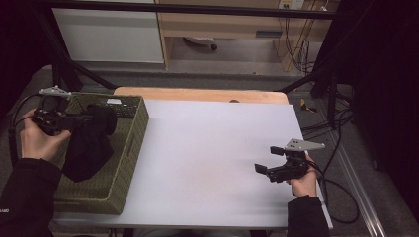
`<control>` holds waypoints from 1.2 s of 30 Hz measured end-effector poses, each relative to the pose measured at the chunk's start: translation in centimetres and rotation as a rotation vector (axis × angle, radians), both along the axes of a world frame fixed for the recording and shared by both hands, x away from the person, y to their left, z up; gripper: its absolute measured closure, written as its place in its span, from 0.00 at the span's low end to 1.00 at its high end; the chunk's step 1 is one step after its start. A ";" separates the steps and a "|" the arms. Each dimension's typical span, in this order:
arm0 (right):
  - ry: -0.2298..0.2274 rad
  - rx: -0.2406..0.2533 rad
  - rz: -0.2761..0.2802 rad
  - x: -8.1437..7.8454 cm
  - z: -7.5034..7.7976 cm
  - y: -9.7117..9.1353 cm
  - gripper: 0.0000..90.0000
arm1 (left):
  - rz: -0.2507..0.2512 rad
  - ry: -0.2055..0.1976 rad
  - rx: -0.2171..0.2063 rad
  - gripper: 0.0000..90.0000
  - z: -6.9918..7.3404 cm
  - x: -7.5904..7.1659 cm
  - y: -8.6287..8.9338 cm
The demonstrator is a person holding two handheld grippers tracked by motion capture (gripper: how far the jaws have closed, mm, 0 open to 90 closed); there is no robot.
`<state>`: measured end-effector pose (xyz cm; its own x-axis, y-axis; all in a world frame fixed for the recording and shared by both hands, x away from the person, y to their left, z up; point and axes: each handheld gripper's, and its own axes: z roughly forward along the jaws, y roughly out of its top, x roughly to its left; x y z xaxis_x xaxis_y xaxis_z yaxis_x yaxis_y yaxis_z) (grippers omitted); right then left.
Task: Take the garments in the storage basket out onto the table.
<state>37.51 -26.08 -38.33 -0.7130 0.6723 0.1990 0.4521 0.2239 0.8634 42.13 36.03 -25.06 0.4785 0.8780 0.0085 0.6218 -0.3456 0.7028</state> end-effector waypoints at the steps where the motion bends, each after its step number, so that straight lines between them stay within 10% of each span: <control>1: 0.000 0.000 0.000 0.0 0.0 0.0 0.01 | 0.000 0.000 0.000 0.91 0.0 0.0 0.0; 36: 0.003 -0.002 0.004 0.0 0.0 0.1 0.01 | -0.152 -0.065 0.021 0.91 5.5 -2.4 -4.1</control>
<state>37.51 -25.98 -38.36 -0.7151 0.6699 0.1998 0.4542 0.2279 0.8613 39.70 31.96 -19.54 0.6036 0.7949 0.0614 0.5148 -0.4474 0.7313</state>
